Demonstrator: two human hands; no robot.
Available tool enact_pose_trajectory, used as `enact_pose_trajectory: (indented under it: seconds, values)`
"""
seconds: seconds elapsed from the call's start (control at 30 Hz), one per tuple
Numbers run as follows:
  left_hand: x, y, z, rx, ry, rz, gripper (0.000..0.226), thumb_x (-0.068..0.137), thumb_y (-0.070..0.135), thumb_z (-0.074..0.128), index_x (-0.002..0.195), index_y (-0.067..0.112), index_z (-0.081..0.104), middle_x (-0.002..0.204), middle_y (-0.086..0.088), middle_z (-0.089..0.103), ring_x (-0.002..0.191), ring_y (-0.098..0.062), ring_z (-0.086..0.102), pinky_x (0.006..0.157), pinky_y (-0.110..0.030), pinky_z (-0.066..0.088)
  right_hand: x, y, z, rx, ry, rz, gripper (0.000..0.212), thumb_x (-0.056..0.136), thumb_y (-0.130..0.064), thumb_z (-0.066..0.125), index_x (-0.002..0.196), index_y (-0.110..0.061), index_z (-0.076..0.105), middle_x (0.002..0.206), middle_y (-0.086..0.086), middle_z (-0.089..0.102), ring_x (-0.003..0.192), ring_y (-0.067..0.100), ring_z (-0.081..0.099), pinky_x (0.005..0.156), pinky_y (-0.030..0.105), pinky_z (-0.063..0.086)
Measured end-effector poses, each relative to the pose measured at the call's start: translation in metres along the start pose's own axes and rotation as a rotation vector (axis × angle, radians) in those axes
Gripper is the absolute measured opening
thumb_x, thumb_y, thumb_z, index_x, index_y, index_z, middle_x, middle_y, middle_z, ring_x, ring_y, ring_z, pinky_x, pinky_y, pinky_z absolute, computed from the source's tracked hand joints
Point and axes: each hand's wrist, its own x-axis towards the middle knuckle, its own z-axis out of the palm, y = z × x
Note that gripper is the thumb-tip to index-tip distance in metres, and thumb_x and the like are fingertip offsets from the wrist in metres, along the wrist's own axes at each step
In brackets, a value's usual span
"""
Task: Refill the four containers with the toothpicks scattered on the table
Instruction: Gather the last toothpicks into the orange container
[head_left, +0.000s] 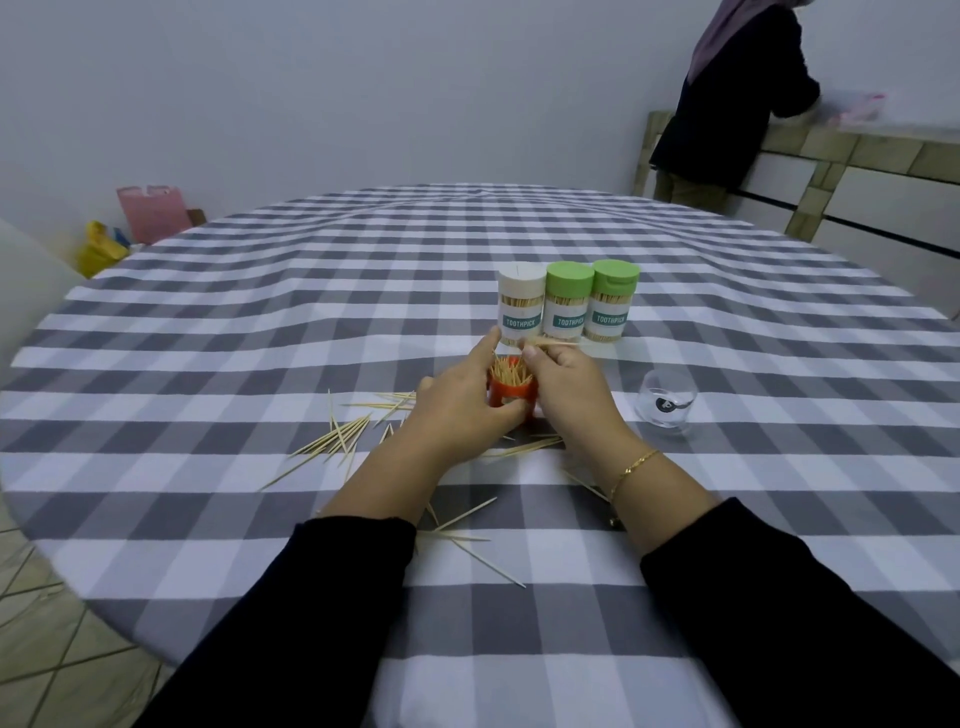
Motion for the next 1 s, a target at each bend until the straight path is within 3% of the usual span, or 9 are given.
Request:
enact_pose_trajectory:
  seconds: [0.13,0.37,0.47,0.53,0.6,0.77,0.9,1.0]
  values:
    - [-0.002,0.003,0.0,0.046,-0.008,0.014,0.081,0.093,0.036,0.056,0.154,0.035,0.003,0.146,0.001,0.046,0.13,-0.028,0.042,0.109,-0.039,0.023,-0.004,-0.002,-0.003,0.068,-0.039,-0.021,0.037,0.099,-0.02,0.046,0.136,-0.023,0.047,0.122,-0.006,0.055,0.11,0.013,0.056,0.096,0.033,0.049]
    - [0.002,-0.003,0.004,0.126,0.027,0.078,0.076,0.092,0.038,0.053,0.154,0.034,0.009,0.14,0.005,0.051,0.127,-0.021,0.046,0.105,-0.041,0.027,-0.011,-0.001,-0.002,0.074,-0.137,-0.09,0.031,0.101,-0.022,0.043,0.125,-0.018,0.061,0.119,-0.004,0.065,0.105,0.007,0.061,0.079,0.013,0.049]
    - [0.004,-0.003,0.005,0.144,0.028,0.084,0.076,0.093,0.038,0.051,0.155,0.032,0.008,0.14,0.003,0.051,0.129,-0.021,0.044,0.104,-0.043,0.027,-0.014,-0.001,-0.002,-0.028,-0.145,-0.18,0.031,0.101,-0.025,0.042,0.126,-0.02,0.058,0.12,-0.007,0.061,0.111,0.006,0.056,0.098,0.025,0.045]
    - [0.003,-0.003,0.006,0.118,0.021,0.074,0.083,0.092,0.036,0.053,0.154,0.031,-0.002,0.141,0.002,0.052,0.129,-0.022,0.046,0.105,-0.042,0.027,-0.013,0.0,-0.003,-0.13,-0.135,-0.21,0.043,0.1,-0.03,0.043,0.142,-0.021,0.042,0.136,-0.004,0.051,0.125,0.009,0.046,0.11,0.033,0.035]
    - [0.003,-0.005,0.007,0.075,0.028,0.06,0.093,0.09,0.034,0.056,0.153,0.029,-0.013,0.135,0.001,0.057,0.126,-0.022,0.05,0.105,-0.04,0.027,-0.014,-0.001,-0.003,-0.181,-0.156,-0.252,0.048,0.099,-0.029,0.046,0.146,-0.026,0.035,0.143,-0.004,0.045,0.129,0.008,0.042,0.11,0.03,0.033]
    - [0.003,-0.007,0.008,0.014,0.034,0.03,0.098,0.09,0.03,0.057,0.151,0.024,-0.019,0.132,0.005,0.059,0.125,-0.018,0.051,0.108,-0.04,0.026,-0.014,0.004,-0.003,-0.388,-0.127,-0.383,0.031,0.097,-0.018,0.05,0.126,-0.018,0.062,0.135,-0.003,0.055,0.128,0.008,0.046,0.11,0.029,0.033]
    - [0.004,-0.006,0.007,-0.015,0.026,0.028,0.096,0.091,0.033,0.059,0.153,0.023,-0.014,0.129,0.011,0.059,0.126,-0.014,0.05,0.106,-0.038,0.024,-0.014,-0.001,-0.005,-0.359,-0.114,-0.381,0.03,0.096,-0.02,0.052,0.124,-0.024,0.062,0.152,-0.007,0.032,0.132,0.001,0.033,0.107,0.022,0.028]
    - [0.004,-0.004,0.004,0.016,0.007,0.016,0.104,0.086,0.041,0.065,0.153,0.024,-0.013,0.131,0.009,0.058,0.128,-0.016,0.048,0.105,-0.041,0.025,-0.013,-0.007,-0.011,-0.336,-0.131,-0.364,0.033,0.096,-0.021,0.052,0.128,-0.028,0.058,0.153,-0.008,0.026,0.131,-0.002,0.026,0.108,0.023,0.025]
